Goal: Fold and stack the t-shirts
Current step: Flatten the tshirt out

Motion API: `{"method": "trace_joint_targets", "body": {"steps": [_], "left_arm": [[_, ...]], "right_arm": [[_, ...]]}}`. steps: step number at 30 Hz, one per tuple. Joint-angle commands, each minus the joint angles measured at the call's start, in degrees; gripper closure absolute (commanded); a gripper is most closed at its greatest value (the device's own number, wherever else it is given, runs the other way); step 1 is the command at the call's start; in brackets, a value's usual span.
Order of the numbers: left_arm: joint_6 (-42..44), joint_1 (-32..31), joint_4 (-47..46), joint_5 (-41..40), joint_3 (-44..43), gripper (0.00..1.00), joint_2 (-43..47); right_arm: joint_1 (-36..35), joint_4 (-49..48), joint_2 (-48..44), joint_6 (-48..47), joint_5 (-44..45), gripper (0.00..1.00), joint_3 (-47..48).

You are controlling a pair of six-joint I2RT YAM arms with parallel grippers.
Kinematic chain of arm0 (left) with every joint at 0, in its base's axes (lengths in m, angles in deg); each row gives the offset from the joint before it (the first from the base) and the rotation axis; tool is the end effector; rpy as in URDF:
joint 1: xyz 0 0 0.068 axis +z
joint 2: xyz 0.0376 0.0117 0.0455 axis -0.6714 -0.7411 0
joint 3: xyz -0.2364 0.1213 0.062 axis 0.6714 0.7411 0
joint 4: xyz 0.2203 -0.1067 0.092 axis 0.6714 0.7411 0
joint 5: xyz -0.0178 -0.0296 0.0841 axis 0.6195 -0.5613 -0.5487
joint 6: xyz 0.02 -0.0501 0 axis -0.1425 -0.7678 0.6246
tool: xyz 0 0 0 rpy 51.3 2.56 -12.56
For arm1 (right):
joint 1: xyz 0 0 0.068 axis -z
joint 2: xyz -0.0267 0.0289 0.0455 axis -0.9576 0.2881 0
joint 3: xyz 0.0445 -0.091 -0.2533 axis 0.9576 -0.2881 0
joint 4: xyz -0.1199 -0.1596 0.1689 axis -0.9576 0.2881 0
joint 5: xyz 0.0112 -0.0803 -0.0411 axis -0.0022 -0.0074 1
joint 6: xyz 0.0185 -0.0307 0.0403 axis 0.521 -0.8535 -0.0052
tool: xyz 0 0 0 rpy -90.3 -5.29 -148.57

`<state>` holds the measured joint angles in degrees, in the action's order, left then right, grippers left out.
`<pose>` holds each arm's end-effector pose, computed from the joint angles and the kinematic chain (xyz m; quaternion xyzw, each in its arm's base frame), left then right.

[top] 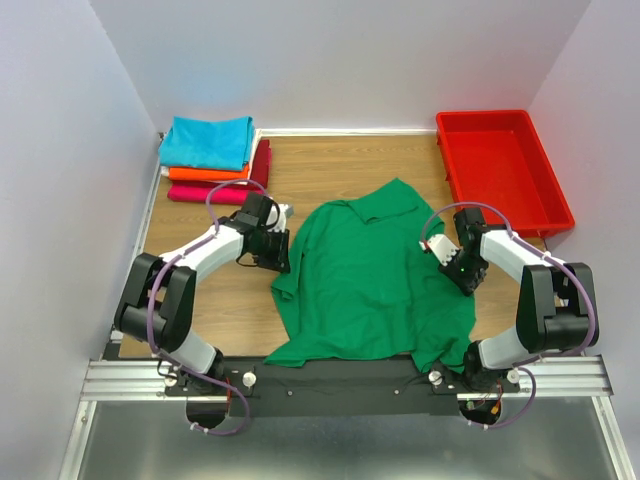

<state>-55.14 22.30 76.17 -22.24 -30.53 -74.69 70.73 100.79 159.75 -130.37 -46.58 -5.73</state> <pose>0.2711 -0.1106 0.1834 0.0895 0.9562 -0.2223 0.1678 0.2336 0.0093 0.1510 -0.4101 0.9112 -0.0261 0.0288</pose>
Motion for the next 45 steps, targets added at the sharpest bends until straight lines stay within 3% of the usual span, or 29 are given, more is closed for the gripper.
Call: {"method": "trace_joint_targets", "body": {"steps": [1,10,13,14,16,28,35,38,45], "left_arm": [[-0.5,-2.2,-0.2,2.6,1.1,0.68,-1.8],[-1.5,-2.4,0.4,-4.7,0.5,0.77,-2.9],[-1.7,-2.4,0.4,-5.4,-0.3,0.87,-2.3],[-1.7,-2.4,0.5,-5.4,-0.5,0.96,-2.3],[-1.6,-2.4,0.4,-5.2,-0.7,1.00,-2.3],[-1.7,-0.4,0.4,-9.9,-3.8,1.00,-0.9],[-0.6,3.5,1.2,-14.5,-9.6,1.00,-5.5],[-0.9,4.3,3.3,-22.6,-12.7,1.00,-6.9],[0.0,5.3,3.3,-25.7,-14.9,1.00,-7.6]], "right_arm": [[1.0,-5.9,3.0,-1.3,-0.6,0.78,-2.8],[1.2,-5.8,2.7,-1.3,-0.4,0.78,-2.9],[1.3,-5.8,2.6,-1.3,-0.4,0.78,-2.9],[1.2,-5.8,2.6,-1.4,-0.4,0.78,-2.9],[1.2,-5.8,2.4,-1.4,-0.2,0.78,-2.8],[1.6,-5.8,1.7,-1.7,0.5,0.78,-2.8],[2.3,-5.7,0.9,-2.4,2.5,0.79,-1.3],[4.2,-5.8,0.6,-3.3,3.5,0.79,-0.8],[6.7,-5.8,0.8,-5.2,4.7,0.79,-0.3]]}}
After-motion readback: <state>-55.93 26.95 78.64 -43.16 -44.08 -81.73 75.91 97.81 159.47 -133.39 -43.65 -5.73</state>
